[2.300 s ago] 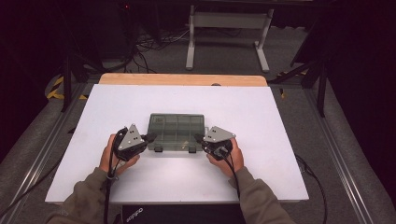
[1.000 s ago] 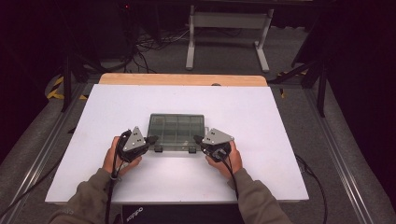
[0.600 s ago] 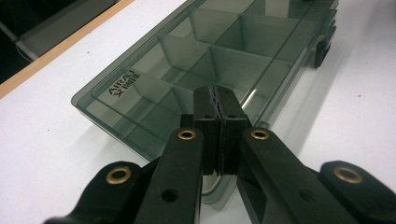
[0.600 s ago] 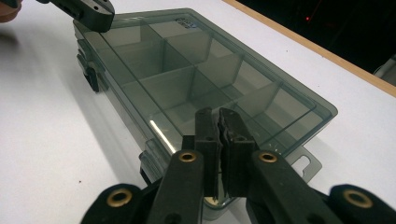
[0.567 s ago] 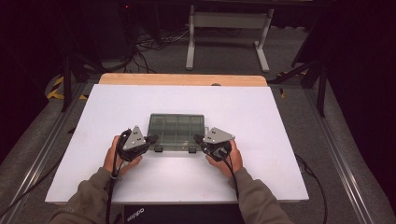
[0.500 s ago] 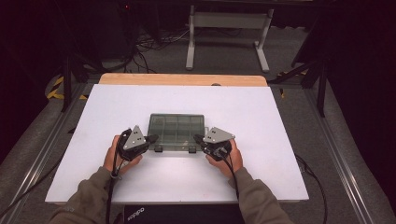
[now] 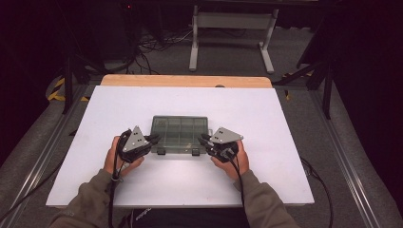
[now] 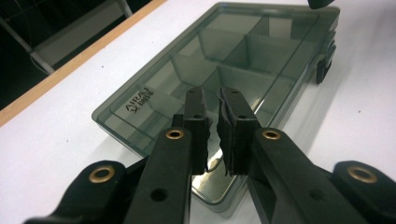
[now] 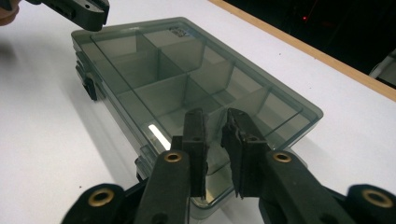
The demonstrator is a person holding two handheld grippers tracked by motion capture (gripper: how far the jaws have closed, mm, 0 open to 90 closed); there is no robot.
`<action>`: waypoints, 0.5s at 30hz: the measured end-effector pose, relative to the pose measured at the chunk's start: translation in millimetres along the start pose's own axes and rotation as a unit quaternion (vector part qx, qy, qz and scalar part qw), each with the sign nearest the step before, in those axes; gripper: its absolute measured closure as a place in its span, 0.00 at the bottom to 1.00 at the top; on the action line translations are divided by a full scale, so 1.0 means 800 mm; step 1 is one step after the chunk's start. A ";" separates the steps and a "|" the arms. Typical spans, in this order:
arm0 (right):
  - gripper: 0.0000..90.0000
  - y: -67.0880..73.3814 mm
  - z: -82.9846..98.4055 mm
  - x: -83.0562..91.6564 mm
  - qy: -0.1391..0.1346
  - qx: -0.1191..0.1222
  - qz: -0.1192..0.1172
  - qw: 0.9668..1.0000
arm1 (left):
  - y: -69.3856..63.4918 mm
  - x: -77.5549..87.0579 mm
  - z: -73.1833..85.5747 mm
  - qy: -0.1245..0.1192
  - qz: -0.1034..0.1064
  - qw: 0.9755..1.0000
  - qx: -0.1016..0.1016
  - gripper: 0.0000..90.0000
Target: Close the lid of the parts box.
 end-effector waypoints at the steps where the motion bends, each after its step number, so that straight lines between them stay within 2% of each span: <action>1: 0.84 -0.001 -0.001 0.001 -0.001 -0.002 0.000 1.000 | 0.000 0.001 -0.001 -0.004 0.002 1.000 0.000 0.90; 8: 0.79 -0.007 -0.006 0.003 -0.008 -0.003 0.006 1.000 | -0.005 0.005 -0.003 -0.018 0.012 1.000 -0.005 0.81; 15: 0.71 -0.011 -0.006 0.005 -0.016 -0.005 0.010 1.000 | -0.007 0.010 -0.005 -0.022 0.008 1.000 -0.012 0.73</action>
Point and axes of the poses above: each handheld gripper's, and its own axes: x roughly backward along the jaws, z roughly out of its underside, y roughly to its left, the point moved 7 cm from there along -x, roughly forward along the jaws, and after that the axes turned 14 degrees about z, right-handed, at the moved point
